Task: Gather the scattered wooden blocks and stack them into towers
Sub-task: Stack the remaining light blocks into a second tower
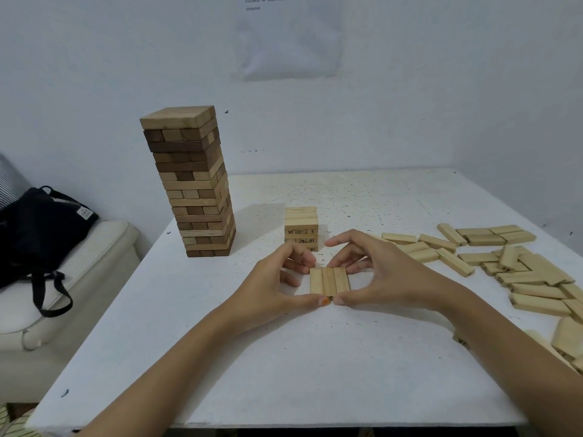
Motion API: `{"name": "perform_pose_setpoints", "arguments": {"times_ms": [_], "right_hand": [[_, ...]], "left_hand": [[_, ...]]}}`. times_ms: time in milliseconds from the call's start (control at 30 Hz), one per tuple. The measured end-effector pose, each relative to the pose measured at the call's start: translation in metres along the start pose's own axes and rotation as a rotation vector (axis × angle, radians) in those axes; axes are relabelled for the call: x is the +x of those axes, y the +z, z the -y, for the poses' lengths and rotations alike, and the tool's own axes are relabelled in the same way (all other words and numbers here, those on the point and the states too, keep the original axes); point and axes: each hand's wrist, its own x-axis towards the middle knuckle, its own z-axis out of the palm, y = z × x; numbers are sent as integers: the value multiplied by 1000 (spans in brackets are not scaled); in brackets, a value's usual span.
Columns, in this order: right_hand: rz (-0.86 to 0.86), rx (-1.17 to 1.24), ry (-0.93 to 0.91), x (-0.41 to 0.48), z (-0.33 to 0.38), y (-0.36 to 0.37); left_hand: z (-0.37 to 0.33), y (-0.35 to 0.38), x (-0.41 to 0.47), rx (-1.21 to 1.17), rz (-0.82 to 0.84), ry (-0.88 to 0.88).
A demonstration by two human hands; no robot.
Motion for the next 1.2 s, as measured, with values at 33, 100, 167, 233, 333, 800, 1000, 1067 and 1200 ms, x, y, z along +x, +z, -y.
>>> {"name": "perform_pose_setpoints", "arguments": {"times_ms": [33, 100, 167, 233, 333, 800, 1000, 1067, 1200], "right_hand": [[-1, 0, -1, 0, 0, 0], [-7, -5, 0, 0, 1, 0], [-9, -7, 3, -2, 2, 0], [-15, -5, -7, -3, 5, -1], [-58, 31, -64, -5, 10, -5], [-82, -30, -263, 48, 61, -51], [-45, -4, -186, 80, 52, -52], [-41, -3, -175, 86, 46, -49], [-38, -19, -151, 91, 39, -46]], "left_hand": [[0, 0, 0, 0, -2, 3], [-1, 0, 0, -1, -9, 9], [-3, 0, -1, -2, -19, 21], [-5, -1, -1, 10, -40, 37], [-9, -3, -1, 19, -92, 85], [-42, -43, 34, 97, -299, 182], [-32, -54, 61, 160, -263, 100], [-28, -53, 65, 146, -263, 69], [-19, -51, 67, 131, -256, 42]]}}
